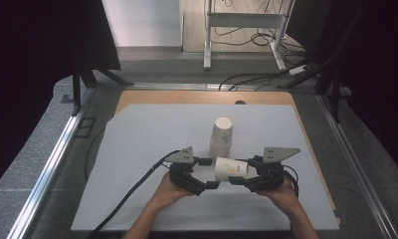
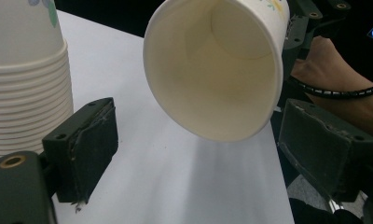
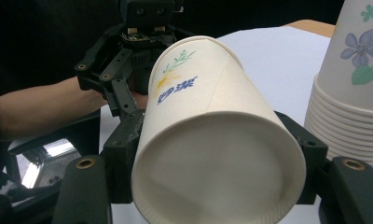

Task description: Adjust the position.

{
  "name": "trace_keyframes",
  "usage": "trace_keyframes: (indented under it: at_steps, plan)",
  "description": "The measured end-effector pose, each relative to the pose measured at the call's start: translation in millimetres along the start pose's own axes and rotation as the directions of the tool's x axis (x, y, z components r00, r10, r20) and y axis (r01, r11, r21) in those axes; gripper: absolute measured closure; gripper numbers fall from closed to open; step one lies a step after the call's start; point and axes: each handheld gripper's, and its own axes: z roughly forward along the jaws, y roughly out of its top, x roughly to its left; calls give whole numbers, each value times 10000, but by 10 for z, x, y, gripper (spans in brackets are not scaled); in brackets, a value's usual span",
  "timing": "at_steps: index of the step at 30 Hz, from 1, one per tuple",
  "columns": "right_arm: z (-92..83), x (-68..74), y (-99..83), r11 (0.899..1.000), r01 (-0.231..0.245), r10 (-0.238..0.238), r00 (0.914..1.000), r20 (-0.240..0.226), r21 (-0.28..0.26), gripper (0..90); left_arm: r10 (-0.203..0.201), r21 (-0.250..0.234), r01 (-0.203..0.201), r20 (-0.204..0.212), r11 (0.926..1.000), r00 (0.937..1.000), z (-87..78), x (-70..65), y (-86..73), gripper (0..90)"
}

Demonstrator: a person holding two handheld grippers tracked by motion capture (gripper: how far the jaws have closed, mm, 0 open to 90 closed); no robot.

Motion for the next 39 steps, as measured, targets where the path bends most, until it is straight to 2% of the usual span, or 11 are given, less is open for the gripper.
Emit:
trace_keyframes:
  at_steps: [8, 14, 18, 23, 33, 39]
  plan:
    - [28, 9, -6, 9997, -48, 44, 9998, -183, -223, 356, 10, -215, -8, 74, 9998, 10000, 8, 2, 0, 134]
    - [62, 17, -19, 9993, -80, 62, 9988, -488, -361, 356, 35, -385, -16, 500, 9993, 9987, 14, 11, -8, 139]
    - [78, 21, -23, 9990, -127, 96, 9975, -699, -439, 356, 109, -453, -80, 640, 9989, 9979, 12, 6, -9, 156]
    - [87, 20, -28, 9990, -122, 80, 9955, -944, -438, 356, 378, -627, -317, 998, 9975, 9943, -9, -12, 0, 235]
    - [86, 1, -51, 9980, -306, 230, 9908, -1336, -552, 356, 460, -714, -371, 1272, 9968, 9908, -5, -19, -1, 254]
    - [95, 4, -51, 9986, -271, 206, 9902, -1380, -452, 361, 609, -607, -540, 1189, 9967, 9910, -15, -34, 5, 281]
